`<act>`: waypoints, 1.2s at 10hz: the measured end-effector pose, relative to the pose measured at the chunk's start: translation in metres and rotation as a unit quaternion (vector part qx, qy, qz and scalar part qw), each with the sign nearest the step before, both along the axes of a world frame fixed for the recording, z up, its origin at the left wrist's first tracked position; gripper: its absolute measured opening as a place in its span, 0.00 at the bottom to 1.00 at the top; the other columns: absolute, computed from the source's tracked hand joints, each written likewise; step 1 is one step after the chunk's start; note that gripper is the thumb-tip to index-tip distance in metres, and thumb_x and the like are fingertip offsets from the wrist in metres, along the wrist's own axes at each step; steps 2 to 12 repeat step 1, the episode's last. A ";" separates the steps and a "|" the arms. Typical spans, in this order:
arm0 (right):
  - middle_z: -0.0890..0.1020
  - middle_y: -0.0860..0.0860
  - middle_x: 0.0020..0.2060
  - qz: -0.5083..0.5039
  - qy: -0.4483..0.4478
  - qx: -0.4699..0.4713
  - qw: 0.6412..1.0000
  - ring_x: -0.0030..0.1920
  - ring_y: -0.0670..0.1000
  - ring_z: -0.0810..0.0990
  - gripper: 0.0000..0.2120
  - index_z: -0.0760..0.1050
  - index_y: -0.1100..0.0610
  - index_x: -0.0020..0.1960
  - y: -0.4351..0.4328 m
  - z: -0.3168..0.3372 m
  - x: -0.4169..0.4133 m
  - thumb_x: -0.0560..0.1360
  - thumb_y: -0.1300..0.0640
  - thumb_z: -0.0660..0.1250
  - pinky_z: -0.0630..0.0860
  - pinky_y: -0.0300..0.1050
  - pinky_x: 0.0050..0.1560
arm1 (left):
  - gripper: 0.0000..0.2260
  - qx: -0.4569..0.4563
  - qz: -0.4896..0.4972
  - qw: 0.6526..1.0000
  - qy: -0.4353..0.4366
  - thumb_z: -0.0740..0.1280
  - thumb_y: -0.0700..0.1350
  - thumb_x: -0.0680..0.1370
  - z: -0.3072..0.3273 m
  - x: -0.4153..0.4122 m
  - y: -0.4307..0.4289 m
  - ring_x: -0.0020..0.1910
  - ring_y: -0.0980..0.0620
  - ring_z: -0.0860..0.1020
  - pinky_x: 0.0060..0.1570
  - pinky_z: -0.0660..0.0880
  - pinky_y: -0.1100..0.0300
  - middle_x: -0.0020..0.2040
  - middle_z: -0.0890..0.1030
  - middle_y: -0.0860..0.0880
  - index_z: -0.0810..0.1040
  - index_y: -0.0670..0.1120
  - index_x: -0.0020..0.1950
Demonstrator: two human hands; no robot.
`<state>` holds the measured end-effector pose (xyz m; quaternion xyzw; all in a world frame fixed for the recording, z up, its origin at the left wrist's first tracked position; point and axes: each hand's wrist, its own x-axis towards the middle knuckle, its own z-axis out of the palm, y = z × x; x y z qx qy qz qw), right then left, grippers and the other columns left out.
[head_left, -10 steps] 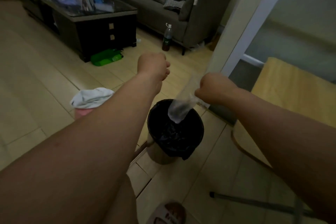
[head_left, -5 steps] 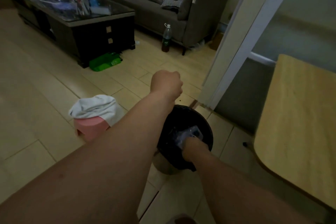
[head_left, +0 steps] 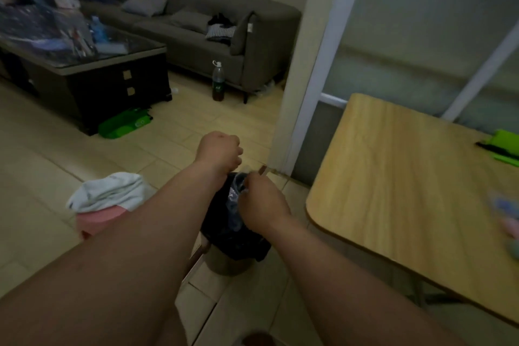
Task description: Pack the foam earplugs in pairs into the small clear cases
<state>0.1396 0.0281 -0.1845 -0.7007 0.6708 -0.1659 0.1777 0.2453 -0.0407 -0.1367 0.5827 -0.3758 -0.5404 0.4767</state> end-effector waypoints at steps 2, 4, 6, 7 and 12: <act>0.79 0.59 0.63 0.011 -0.066 -0.019 0.998 0.60 0.59 0.79 0.12 0.73 0.59 0.66 0.002 0.034 0.006 0.84 0.62 0.59 0.71 0.46 0.48 | 0.10 -0.049 0.067 0.996 -0.017 0.62 0.39 0.83 0.025 0.009 0.011 0.31 0.52 0.74 0.30 0.70 0.61 0.43 0.80 0.45 0.79 0.39 0.60; 0.79 0.59 0.63 0.011 -0.066 -0.019 0.998 0.60 0.59 0.79 0.12 0.73 0.59 0.66 0.002 0.034 0.006 0.84 0.62 0.59 0.71 0.46 0.48 | 0.10 -0.049 0.067 0.996 -0.017 0.62 0.39 0.83 0.025 0.009 0.011 0.31 0.52 0.74 0.30 0.70 0.61 0.43 0.80 0.45 0.79 0.39 0.60; 0.79 0.59 0.63 0.011 -0.066 -0.019 0.998 0.60 0.59 0.79 0.12 0.73 0.59 0.66 0.002 0.034 0.006 0.84 0.62 0.59 0.71 0.46 0.48 | 0.10 -0.049 0.067 0.996 -0.017 0.62 0.39 0.83 0.025 0.009 0.011 0.31 0.52 0.74 0.30 0.70 0.61 0.43 0.80 0.45 0.79 0.39 0.60; 0.79 0.59 0.63 0.011 -0.066 -0.019 0.998 0.60 0.59 0.79 0.12 0.73 0.59 0.66 0.002 0.034 0.006 0.84 0.62 0.59 0.71 0.46 0.48 | 0.10 -0.049 0.067 0.996 -0.017 0.62 0.39 0.83 0.025 0.009 0.011 0.31 0.52 0.74 0.30 0.70 0.61 0.43 0.80 0.45 0.79 0.39 0.60; 0.79 0.59 0.63 0.011 -0.066 -0.019 0.998 0.60 0.59 0.79 0.12 0.73 0.59 0.66 0.002 0.034 0.006 0.84 0.62 0.59 0.71 0.46 0.48 | 0.10 -0.049 0.067 0.996 -0.017 0.62 0.39 0.83 0.025 0.009 0.011 0.31 0.52 0.74 0.30 0.70 0.61 0.43 0.80 0.45 0.79 0.39 0.60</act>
